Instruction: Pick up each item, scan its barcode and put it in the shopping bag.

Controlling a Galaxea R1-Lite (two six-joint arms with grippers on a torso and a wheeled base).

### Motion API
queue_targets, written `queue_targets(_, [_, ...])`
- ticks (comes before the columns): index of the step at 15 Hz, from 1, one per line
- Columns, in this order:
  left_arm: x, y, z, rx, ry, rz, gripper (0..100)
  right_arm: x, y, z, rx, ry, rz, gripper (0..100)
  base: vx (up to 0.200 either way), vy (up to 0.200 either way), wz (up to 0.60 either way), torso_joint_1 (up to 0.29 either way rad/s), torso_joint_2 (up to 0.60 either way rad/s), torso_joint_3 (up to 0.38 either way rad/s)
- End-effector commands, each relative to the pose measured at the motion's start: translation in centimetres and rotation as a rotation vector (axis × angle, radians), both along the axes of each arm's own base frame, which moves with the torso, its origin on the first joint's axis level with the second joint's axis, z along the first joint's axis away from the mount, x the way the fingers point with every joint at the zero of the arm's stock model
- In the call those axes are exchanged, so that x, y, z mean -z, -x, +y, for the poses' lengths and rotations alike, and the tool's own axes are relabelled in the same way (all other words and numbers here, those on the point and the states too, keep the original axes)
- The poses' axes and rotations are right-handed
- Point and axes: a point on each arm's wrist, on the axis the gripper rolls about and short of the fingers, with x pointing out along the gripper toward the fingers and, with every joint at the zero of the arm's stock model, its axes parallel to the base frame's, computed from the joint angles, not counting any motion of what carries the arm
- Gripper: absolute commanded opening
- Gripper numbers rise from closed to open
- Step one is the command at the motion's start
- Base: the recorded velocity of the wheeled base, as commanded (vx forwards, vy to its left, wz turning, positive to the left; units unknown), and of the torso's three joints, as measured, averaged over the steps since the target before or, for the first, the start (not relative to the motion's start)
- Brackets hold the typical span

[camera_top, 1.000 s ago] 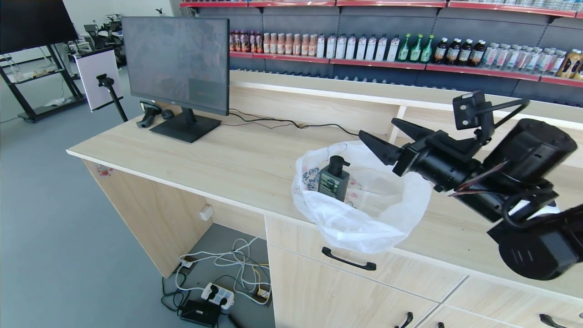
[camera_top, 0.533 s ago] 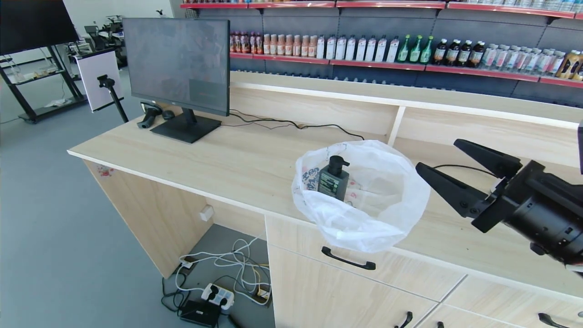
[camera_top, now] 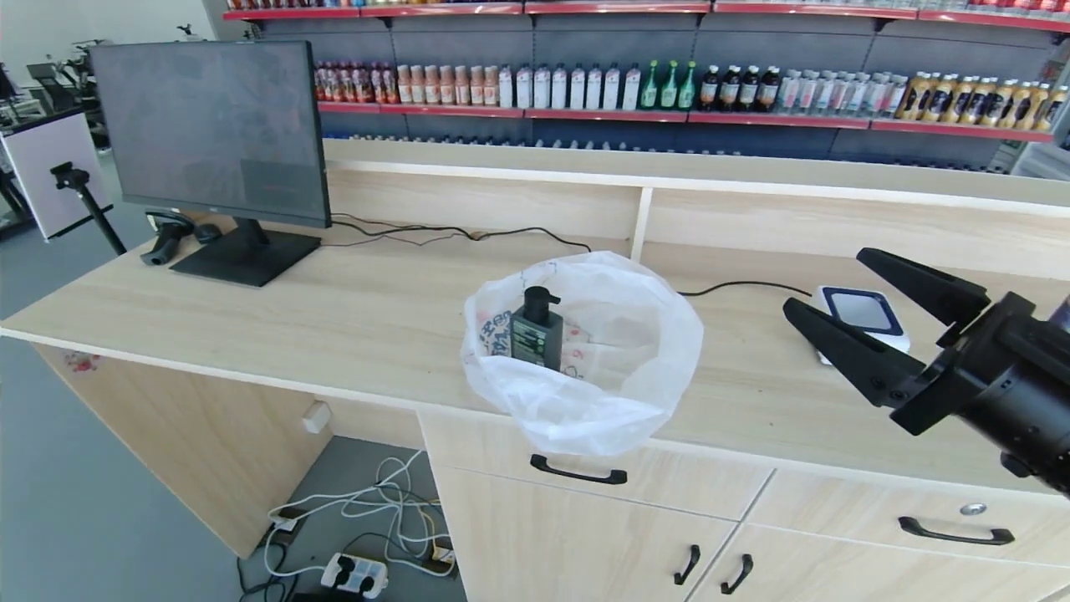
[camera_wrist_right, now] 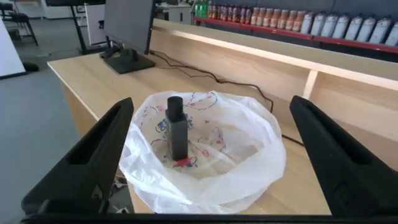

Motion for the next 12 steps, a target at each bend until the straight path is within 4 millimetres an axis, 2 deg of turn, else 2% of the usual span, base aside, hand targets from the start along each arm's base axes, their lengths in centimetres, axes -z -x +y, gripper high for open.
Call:
queue_targets(1, [0.0,0.0,0.0,-0.002,0.0,-0.001,100,0.1,-0.1,0.1,-0.002,0.002,0.007,100,0.0,0.0,-0.6,0.002,0.0,0.002])
queue_targets(3, [0.0,0.0,0.0,-0.002,0.0,-0.001,100,0.2,-0.1,0.0,0.009,0.006,0.008,100,0.0,0.0,0.0,0.0,0.0,0.0])
queue_targets(6, [0.0,0.0,0.0,-0.002,0.002,-0.001,100,2.1,0.4,-0.9,0.119,0.015,0.085,100,0.0,0.0,0.0,0.0,0.0,0.0])
queue_targets(9, [0.0,0.0,0.0,0.0,-0.001,-0.001,100,2.8,0.5,-1.8,0.177,0.036,0.101,100,0.0,0.0,0.0,0.0,0.0,0.0])
queue_targets(12, [0.0,0.0,0.0,0.0,-0.001,0.002,100,2.5,0.2,-2.1,0.197,0.036,0.09,100,0.0,-0.2,0.0,0.005,0.01,0.002])
